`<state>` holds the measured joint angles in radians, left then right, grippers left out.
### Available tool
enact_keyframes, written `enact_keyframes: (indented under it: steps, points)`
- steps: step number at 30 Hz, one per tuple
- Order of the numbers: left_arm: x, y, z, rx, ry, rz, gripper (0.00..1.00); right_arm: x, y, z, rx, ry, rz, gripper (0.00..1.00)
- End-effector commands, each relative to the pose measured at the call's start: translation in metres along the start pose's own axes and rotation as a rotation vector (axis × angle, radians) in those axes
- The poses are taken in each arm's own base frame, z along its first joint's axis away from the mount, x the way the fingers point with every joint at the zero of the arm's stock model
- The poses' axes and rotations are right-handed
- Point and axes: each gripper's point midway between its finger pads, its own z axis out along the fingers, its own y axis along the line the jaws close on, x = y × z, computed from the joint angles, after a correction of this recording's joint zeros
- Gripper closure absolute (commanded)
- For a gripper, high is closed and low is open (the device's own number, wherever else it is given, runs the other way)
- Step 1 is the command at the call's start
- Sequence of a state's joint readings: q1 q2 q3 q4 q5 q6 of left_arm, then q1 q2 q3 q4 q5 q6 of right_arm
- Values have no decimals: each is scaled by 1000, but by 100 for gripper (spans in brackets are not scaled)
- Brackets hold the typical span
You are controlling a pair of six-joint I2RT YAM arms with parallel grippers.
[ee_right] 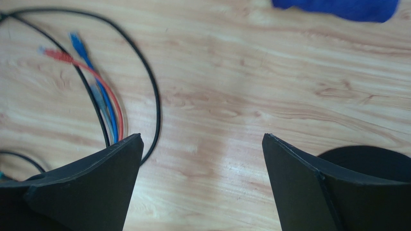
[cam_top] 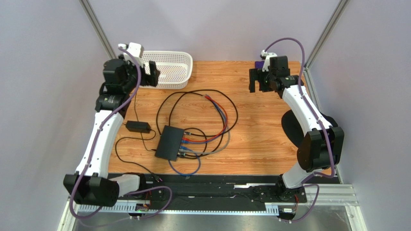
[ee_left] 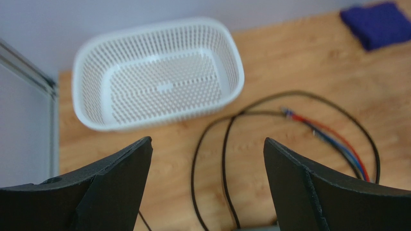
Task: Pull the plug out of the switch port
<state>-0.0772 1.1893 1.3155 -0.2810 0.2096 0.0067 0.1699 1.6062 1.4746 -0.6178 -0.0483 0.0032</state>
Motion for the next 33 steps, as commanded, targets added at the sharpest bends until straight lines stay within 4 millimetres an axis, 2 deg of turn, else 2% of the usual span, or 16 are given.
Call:
enact_keyframes:
  steps: [1,2,4,5,8,12,15,16,19,20,22,23,26,31,33]
  points:
    - [61,-19,-13,99,223,-19,8,8,26,2,-151,18,-116,0]
    - [65,-22,-15,122,242,1,9,14,45,-3,-274,36,-158,0]
    - [75,-33,-23,188,287,-8,10,22,66,-10,-418,52,-277,0]
    - [76,-36,-26,210,296,5,10,35,81,-15,-515,96,-285,1]
    - [87,-48,-39,282,354,12,10,41,103,-18,-587,122,-340,2]
    - [100,-45,-49,243,404,-18,11,48,121,-14,-598,127,-374,2]
    - [119,-46,-54,191,481,-143,12,47,126,-8,-603,144,-315,2]
    - [123,-46,-56,144,507,-246,12,48,130,-8,-612,159,-289,2]
    - [146,-43,-68,74,583,-394,16,50,135,-3,-614,182,-292,3]
    - [163,-46,-75,77,643,-414,18,51,137,-3,-611,183,-305,3]
    - [182,-49,-80,94,721,-408,18,52,133,2,-587,186,-311,3]
    - [207,-51,-84,91,823,-429,18,53,132,2,-578,188,-305,3]
    - [240,-61,-87,158,990,-469,20,58,133,1,-578,192,-293,3]
    - [269,-57,-84,150,1096,-461,21,66,132,-11,-583,203,-292,3]
    - [292,-57,-93,143,1242,-484,21,75,129,-14,-578,219,-299,3]
